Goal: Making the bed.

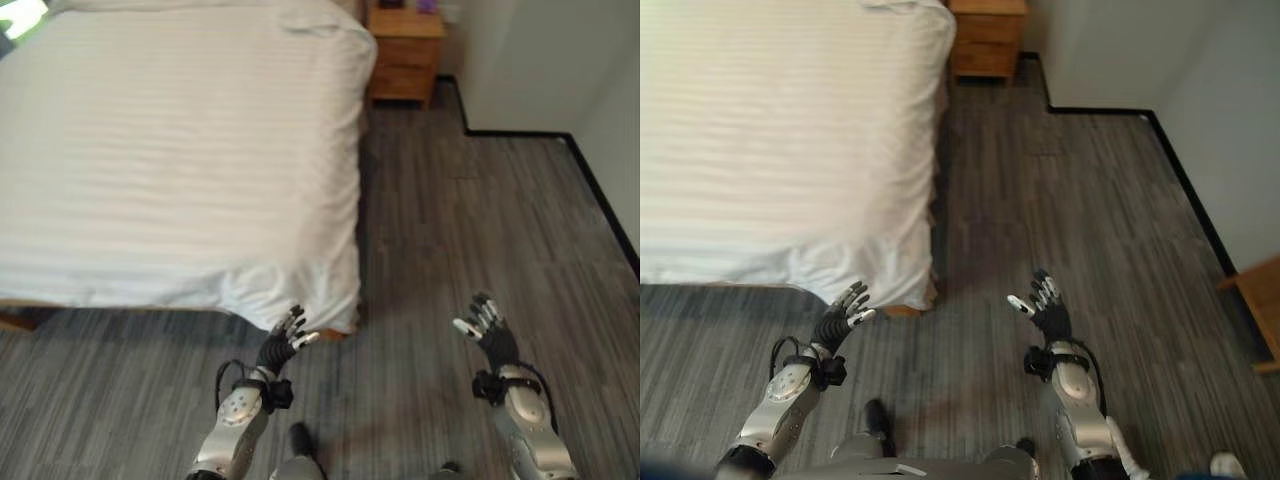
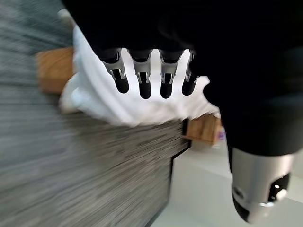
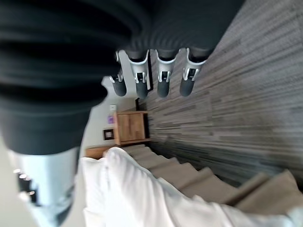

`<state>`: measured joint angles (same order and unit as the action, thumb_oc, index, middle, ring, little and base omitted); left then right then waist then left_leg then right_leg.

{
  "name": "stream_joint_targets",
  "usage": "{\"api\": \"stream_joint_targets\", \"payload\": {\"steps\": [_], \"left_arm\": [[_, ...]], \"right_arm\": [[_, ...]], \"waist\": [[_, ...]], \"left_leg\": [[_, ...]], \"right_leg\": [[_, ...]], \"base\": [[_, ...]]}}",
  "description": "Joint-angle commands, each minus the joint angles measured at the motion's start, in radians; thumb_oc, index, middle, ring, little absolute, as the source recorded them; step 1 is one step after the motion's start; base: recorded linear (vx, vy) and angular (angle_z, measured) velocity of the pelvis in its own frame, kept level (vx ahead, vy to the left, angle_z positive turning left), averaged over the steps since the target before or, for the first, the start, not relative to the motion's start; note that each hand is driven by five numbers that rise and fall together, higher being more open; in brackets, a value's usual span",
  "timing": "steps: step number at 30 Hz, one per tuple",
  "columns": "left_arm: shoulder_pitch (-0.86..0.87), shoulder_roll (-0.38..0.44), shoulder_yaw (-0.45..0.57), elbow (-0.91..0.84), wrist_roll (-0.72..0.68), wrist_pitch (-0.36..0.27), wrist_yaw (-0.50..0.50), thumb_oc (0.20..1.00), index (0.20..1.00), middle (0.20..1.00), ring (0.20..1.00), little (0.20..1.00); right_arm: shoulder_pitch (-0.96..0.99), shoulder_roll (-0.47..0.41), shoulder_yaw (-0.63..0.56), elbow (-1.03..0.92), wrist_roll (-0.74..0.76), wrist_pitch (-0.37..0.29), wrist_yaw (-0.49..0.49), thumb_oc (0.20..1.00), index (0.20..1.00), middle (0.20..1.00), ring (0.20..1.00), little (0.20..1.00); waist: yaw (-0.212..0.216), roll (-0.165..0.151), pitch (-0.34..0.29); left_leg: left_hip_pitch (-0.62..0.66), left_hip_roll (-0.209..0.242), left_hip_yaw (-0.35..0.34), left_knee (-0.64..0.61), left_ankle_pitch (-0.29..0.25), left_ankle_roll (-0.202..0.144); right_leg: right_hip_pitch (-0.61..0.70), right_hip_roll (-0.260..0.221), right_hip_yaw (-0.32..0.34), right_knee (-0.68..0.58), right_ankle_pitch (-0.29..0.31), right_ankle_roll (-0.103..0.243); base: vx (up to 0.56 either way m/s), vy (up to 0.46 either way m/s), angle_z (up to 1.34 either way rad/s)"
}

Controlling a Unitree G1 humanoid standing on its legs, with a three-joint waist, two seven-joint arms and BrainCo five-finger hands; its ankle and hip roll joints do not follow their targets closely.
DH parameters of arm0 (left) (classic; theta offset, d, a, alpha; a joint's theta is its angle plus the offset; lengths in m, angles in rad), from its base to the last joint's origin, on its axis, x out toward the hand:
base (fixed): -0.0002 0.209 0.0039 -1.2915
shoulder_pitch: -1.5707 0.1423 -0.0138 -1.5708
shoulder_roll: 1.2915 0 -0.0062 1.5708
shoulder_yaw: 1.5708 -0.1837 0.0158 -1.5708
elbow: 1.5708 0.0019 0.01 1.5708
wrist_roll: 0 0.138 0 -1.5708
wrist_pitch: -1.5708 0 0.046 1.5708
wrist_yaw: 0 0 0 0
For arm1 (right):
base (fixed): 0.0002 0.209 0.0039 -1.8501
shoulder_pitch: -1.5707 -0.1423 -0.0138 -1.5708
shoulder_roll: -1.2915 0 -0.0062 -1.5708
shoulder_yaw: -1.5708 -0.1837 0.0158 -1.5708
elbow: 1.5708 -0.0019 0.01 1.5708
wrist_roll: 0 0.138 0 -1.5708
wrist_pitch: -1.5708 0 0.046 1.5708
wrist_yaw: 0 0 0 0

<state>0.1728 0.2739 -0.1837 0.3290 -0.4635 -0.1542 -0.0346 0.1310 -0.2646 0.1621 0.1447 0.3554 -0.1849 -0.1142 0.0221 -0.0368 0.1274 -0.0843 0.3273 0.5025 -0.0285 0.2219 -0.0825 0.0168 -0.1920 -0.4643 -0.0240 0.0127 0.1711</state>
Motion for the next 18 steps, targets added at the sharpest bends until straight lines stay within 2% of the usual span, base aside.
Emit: {"api": "stream_joint_targets", "payload": {"steps": [1,3,4,5,6,7,8,9,10,11,13,18], "left_arm": [[-0.046,0.005,0.013,-0.065,-0.031,-0.051,0.021,1.000,1.000,1.000,1.000,1.000],[-0.047,0.005,0.013,-0.064,-0.031,-0.052,0.021,1.000,1.000,1.000,1.000,1.000],[-0.035,-0.011,0.006,-0.062,-0.036,-0.044,0.005,1.000,1.000,1.000,1.000,1.000],[-0.023,-0.006,-0.001,-0.074,-0.031,-0.038,-0.013,1.000,1.000,1.000,1.000,1.000],[-0.013,0.000,-0.014,-0.085,-0.028,-0.028,-0.021,1.000,1.000,1.000,1.000,1.000],[-0.015,-0.001,-0.020,-0.084,-0.027,-0.024,-0.023,1.000,1.000,1.000,1.000,1.000],[-0.014,-0.002,-0.020,-0.084,-0.027,-0.024,-0.023,1.000,1.000,1.000,1.000,1.000],[-0.034,-0.007,-0.049,-0.074,-0.021,-0.020,-0.025,1.000,1.000,1.000,1.000,1.000],[-0.034,-0.007,-0.049,-0.074,-0.021,-0.020,-0.025,1.000,1.000,1.000,1.000,1.000],[-0.062,-0.003,-0.082,-0.082,0.002,-0.025,-0.015,1.000,1.000,1.000,1.000,1.000],[-0.087,0.004,-0.097,-0.100,0.015,-0.024,-0.009,1.000,1.000,1.000,1.000,1.000],[-0.083,-0.006,-0.091,-0.105,0.011,-0.024,0.007,1.000,1.000,1.000,1.000,1.000]], "right_arm": [[-0.028,0.007,-0.028,-0.019,0.153,-0.044,0.056,1.000,1.000,1.000,1.000,1.000],[-0.029,0.007,-0.028,-0.019,0.153,-0.044,0.056,1.000,1.000,1.000,1.000,1.000],[-0.019,0.012,-0.039,0.001,0.236,-0.041,0.074,1.000,1.000,1.000,1.000,1.000],[-0.005,0.012,-0.052,0.014,0.258,-0.035,0.091,1.000,1.000,1.000,1.000,1.000],[0.005,0.025,-0.059,0.017,0.281,-0.031,0.077,1.000,1.000,1.000,1.000,1.000],[0.004,0.026,-0.056,0.012,0.275,-0.025,0.080,1.000,1.000,1.000,1.000,1.000],[0.005,0.025,-0.056,0.012,0.275,-0.025,0.080,1.000,1.000,1.000,1.000,1.000],[0.020,0.028,-0.057,-0.002,0.231,-0.024,0.070,1.000,1.000,1.000,1.000,1.000],[0.020,0.028,-0.057,-0.002,0.231,-0.024,0.070,1.000,1.000,1.000,1.000,1.000],[0.016,0.031,-0.052,0.005,0.196,-0.021,0.056,1.000,1.000,1.000,1.000,1.000],[0.027,0.063,-0.052,0.010,0.197,-0.020,0.040,1.000,1.000,1.000,1.000,1.000],[0.051,0.078,-0.021,0.016,0.203,-0.007,0.058,1.000,1.000,1.000,1.000,1.000]], "waist": [[0.074,-0.072,0.052],[0.072,-0.072,0.051],[0.052,-0.084,0.041],[0.046,-0.082,0.026],[0.046,-0.082,0.007],[0.037,-0.073,-0.002],[0.038,-0.073,0.001],[0.003,-0.045,-0.027],[0.004,-0.045,-0.027],[-0.008,-0.033,-0.043],[-0.027,-0.028,-0.051],[-0.029,-0.023,-0.063]], "left_leg": [[-0.059,-0.214,-0.578,0.198,-0.200,-0.013],[-0.063,-0.216,-0.580,0.200,-0.199,-0.013],[-0.061,-0.234,-0.540,0.267,-0.243,0.008],[-0.056,-0.251,-0.522,0.278,-0.241,0.014],[-0.055,-0.332,-0.549,0.273,-0.261,0.031],[-0.027,-0.349,-0.533,0.220,-0.279,0.052],[-0.021,-0.349,-0.532,0.215,-0.278,0.052],[0.043,-0.343,-0.483,0.090,-0.256,0.068],[0.043,-0.343,-0.483,0.090,-0.255,0.068],[0.064,-0.358,-0.513,0.034,-0.243,0.075],[0.085,-0.356,-0.512,0.008,-0.236,0.077],[0.112,-0.359,-0.526,-0.019,-0.231,0.085]], "right_leg": [[0.006,0.031,0.273,0.002,-0.004,-0.028],[0.004,0.030,0.271,0.002,-0.004,-0.027],[0.013,0.040,0.297,-0.034,0.013,-0.041],[0.013,0.047,0.305,-0.040,0.018,-0.047],[0.006,0.062,0.327,-0.035,0.020,-0.058],[0.005,0.077,0.334,-0.031,0.019,-0.059],[0.008,0.076,0.336,-0.031,0.018,-0.059],[-0.009,0.100,0.330,-0.023,0.018,-0.058],[-0.009,0.100,0.330,-0.023,0.018,-0.058],[-0.021,0.111,0.336,-0.021,0.016,-0.056],[-0.016,0.116,0.344,-0.015,0.014,-0.059],[-0.001,0.120,0.353,-0.019,0.013,-0.062]], "base": [[-0.16,-0.405,-0.14],[-0.10,-0.219,-1.31],[-0.09,-0.224,-1.56],[-0.08,-0.290,-0.53],[0.01,-0.135,0.06],[0.02,-0.086,0.01],[0.00,0.006,-0.50],[-0.01,0.027,-0.40],[-0.03,0.065,-0.04],[-0.01,0.046,0.21],[0.01,0.034,0.14],[0.00,0.010,0.04]]}}
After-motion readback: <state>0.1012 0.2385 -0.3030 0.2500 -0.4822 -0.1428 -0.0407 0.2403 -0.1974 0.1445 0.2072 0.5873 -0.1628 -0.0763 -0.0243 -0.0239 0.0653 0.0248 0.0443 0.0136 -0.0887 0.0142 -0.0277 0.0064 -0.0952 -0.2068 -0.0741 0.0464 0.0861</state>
